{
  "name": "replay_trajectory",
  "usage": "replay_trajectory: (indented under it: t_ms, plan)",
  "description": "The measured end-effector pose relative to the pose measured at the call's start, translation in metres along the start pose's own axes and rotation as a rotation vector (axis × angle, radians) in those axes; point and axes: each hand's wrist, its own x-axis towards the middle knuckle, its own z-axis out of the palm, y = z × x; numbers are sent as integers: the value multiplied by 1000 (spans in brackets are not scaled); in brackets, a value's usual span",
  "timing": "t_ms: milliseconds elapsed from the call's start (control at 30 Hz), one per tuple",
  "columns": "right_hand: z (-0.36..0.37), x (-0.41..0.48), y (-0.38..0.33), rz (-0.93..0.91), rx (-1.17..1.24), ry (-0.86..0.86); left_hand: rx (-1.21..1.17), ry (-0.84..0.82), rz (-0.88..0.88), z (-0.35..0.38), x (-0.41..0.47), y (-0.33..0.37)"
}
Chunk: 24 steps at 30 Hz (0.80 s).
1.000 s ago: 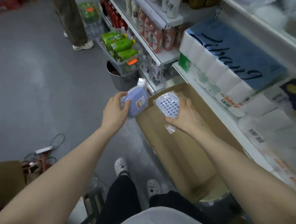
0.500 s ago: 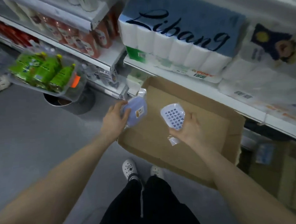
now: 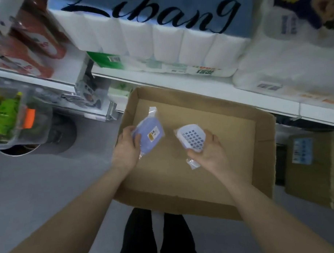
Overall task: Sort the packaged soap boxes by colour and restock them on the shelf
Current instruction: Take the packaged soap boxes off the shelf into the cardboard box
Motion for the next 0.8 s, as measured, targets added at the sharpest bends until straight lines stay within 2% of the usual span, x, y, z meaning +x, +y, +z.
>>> replay_trajectory:
  t_ms: [233,300,367,467,533,600,700,800]
  plan:
    - [34,56,4,90,30,64,-30,-111,-24,35,75,-7]
    - [38,71,4,170,131,32,-21,-153,-44,43,95,-5]
    - [36,86,1,327,340,-41,-22,-171,-51,50,112,-6]
    - [28,96,-1,618,923,-320,14,-147,-42,58,129,-9]
    - [31,102,14,721,1150,-354,56,-143,-45,61,133,-10]
    - [44,110,30,780,1201,-269,98,-157,-42,62,133,-11]
    - [51,117,31,828,1147,-104,165,-188,38,62,132,-14]
    - [47,115,31,747,848,64,225,-209,117,57,128,-14]
